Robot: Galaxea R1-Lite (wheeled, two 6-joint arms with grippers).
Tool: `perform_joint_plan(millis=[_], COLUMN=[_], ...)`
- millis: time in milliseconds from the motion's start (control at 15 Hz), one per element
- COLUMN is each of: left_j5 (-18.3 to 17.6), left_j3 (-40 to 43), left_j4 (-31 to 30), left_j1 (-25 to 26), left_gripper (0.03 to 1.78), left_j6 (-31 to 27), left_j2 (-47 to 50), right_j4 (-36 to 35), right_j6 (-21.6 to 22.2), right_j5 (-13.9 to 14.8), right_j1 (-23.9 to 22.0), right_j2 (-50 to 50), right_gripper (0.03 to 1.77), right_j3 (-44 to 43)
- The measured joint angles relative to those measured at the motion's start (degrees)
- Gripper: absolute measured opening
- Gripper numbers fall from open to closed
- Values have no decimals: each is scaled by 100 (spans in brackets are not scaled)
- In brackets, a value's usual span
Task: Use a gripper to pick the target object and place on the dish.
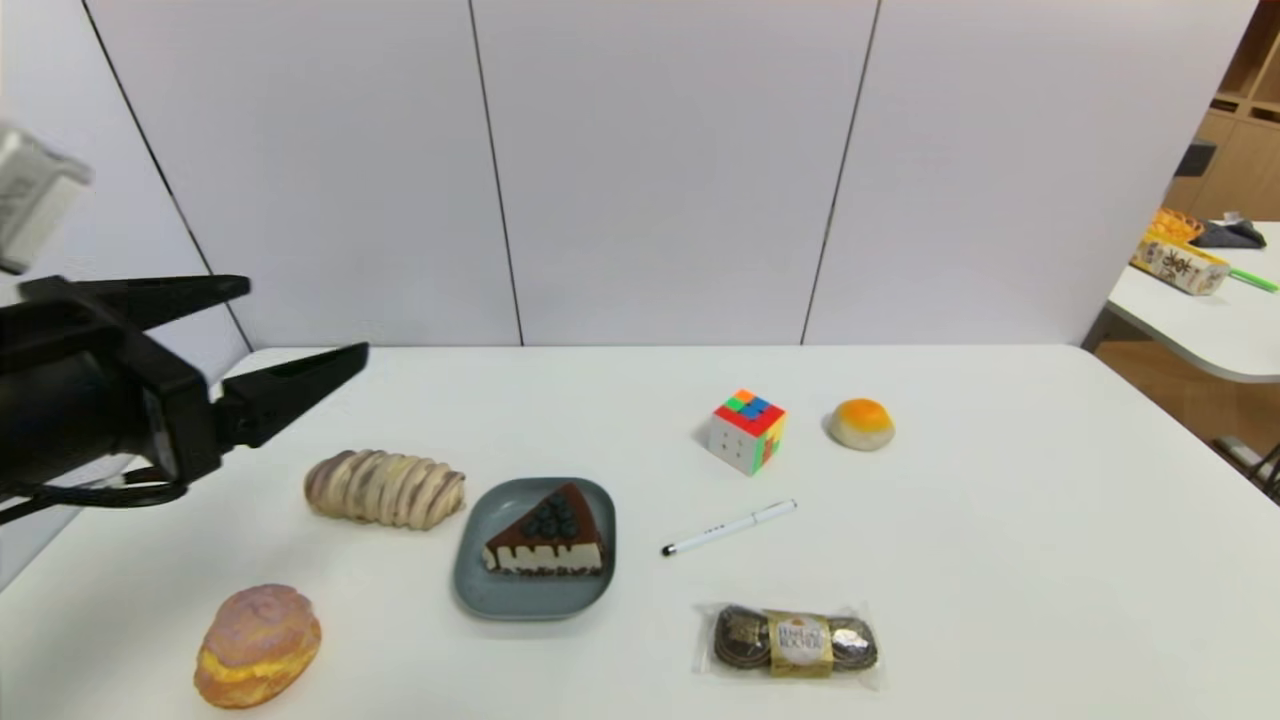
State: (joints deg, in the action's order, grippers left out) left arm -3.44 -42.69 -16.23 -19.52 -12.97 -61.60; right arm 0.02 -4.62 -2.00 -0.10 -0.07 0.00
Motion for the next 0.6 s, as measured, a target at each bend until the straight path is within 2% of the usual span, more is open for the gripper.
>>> perform_joint_plan(millis=[200, 600], left_j5=[291, 334], left_j3=[780, 2074], left_j4=[-585, -645], left_j1=[458, 1221], left_gripper=[167, 168], left_j6=[13, -20], left_j2=[1025, 2770], right_j4=[0, -2], right_j6=[0, 0], right_j5=[2, 2], right_j1=[0, 0], right_j2=[0, 0], right_gripper=[171, 171], right_j3=[0, 0])
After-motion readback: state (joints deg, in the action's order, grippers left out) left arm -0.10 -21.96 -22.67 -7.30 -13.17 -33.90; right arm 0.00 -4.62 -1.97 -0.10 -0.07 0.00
